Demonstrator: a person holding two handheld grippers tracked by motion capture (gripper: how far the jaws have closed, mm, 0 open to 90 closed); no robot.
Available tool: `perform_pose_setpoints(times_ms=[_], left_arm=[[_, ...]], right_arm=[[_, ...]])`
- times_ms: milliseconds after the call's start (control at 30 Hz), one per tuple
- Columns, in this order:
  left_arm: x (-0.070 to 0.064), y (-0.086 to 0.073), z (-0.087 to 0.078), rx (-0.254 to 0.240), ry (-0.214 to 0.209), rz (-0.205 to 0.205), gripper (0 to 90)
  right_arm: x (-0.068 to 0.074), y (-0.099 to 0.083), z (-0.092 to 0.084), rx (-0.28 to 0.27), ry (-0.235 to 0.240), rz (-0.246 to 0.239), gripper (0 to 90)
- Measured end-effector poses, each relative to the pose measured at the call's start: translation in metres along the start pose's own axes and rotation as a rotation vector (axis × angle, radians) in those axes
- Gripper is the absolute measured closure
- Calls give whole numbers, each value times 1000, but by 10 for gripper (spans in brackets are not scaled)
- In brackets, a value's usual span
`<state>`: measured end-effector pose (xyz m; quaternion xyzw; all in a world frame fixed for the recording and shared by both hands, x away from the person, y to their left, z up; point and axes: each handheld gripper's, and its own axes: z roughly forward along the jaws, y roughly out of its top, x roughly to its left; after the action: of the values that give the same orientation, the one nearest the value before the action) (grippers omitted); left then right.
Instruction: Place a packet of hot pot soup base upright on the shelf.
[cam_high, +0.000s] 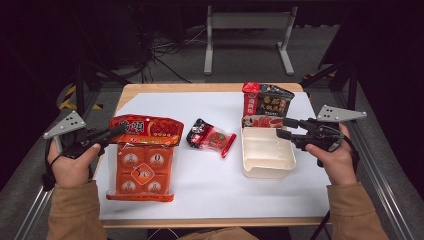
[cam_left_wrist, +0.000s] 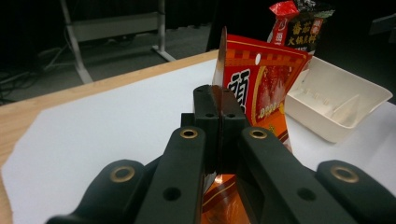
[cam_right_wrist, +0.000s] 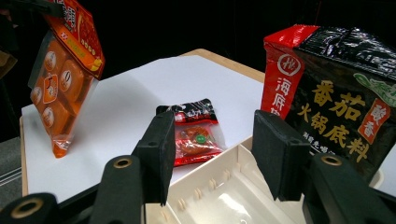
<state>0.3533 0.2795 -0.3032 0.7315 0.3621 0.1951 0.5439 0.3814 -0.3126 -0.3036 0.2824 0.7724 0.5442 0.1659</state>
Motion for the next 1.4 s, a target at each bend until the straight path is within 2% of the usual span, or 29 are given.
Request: perform_pose_setpoints(times_ms=[233, 600, 833, 1000, 1200, 1400], left_arm=[[-20, 13, -11, -67, -31, 53, 900], [-56, 29, -20, -86, -71, 151, 900], [-65, 33, -17, -98, -87, 174, 900], [-68, 38, -9, -114, -129, 180, 900], [-78, 44, 3, -127, -190, 193, 900], [-89, 47, 12, -130, -219, 203, 900]], right_arm=[[3, 2, 1, -1, 6, -8, 495], [14, 9, 0, -16, 25, -35, 494], [17, 9, 3, -7, 29, -40, 494], [22, 10, 10, 6, 41, -49, 491], [31, 9, 22, 7, 63, -79, 447], [39, 9, 34, 4, 91, -86, 422]])
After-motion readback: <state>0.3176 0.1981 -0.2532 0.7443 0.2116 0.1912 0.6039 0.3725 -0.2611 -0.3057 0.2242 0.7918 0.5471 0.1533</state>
